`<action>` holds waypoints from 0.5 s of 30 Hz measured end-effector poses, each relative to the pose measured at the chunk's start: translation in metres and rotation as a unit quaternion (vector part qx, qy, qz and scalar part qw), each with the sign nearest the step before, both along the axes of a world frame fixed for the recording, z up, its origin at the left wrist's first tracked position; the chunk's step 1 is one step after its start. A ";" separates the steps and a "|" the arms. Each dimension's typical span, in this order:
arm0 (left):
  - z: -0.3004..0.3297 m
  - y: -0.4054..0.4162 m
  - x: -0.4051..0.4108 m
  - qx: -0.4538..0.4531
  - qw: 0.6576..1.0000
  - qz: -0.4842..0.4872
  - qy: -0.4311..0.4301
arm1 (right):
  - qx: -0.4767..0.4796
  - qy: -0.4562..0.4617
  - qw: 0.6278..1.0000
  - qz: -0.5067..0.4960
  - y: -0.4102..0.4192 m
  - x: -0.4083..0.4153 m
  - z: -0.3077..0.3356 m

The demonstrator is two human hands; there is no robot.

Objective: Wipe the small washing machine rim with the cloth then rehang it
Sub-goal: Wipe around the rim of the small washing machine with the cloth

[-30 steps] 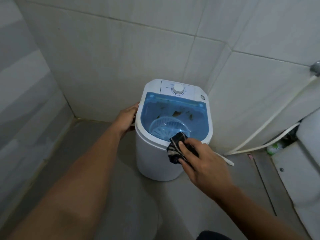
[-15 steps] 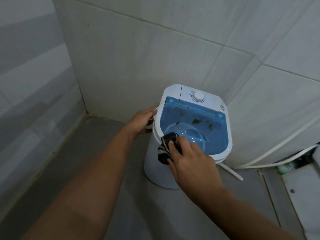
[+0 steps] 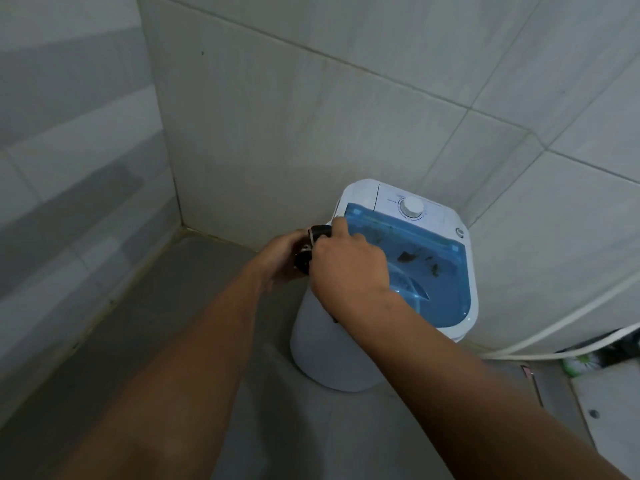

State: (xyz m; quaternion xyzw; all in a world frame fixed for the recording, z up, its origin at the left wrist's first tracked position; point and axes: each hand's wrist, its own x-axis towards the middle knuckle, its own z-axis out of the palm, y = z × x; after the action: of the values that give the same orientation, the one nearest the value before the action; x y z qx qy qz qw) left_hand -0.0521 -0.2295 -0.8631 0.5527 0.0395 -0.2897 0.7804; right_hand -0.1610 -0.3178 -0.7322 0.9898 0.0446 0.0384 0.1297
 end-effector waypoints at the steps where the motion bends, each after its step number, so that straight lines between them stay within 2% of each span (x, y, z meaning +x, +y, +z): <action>1: -0.001 0.001 0.000 -0.009 1.000 -0.001 -0.001 | -0.001 0.006 1.000 0.004 0.000 -0.008 0.000; 4: 0.005 0.002 0.000 -0.001 1.000 0.002 0.005 | -0.020 0.028 0.999 0.037 -0.001 -0.050 -0.005; 7: 0.004 0.005 0.003 -0.012 1.000 -0.004 0.016 | -0.032 0.038 0.999 0.023 -0.002 -0.060 -0.008; 9: 0.003 0.006 0.007 -0.012 1.000 -0.025 0.009 | -0.017 0.032 0.999 0.022 0.001 -0.038 -0.001; 11: 0.002 0.007 0.007 -0.055 0.997 -0.042 0.032 | -0.008 0.020 1.000 0.007 0.003 0.002 0.004; 15: -0.003 0.009 0.006 -0.073 0.997 0.004 0.035 | 0.049 0.070 0.994 -0.061 -0.001 0.091 0.016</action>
State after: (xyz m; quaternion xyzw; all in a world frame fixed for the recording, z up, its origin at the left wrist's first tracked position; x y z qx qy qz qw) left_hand -0.0465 -0.2210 -0.8665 0.4835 0.0475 -0.3080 0.8180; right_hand -0.0696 -0.3183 -0.7165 0.9961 -0.0089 -0.0369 0.0792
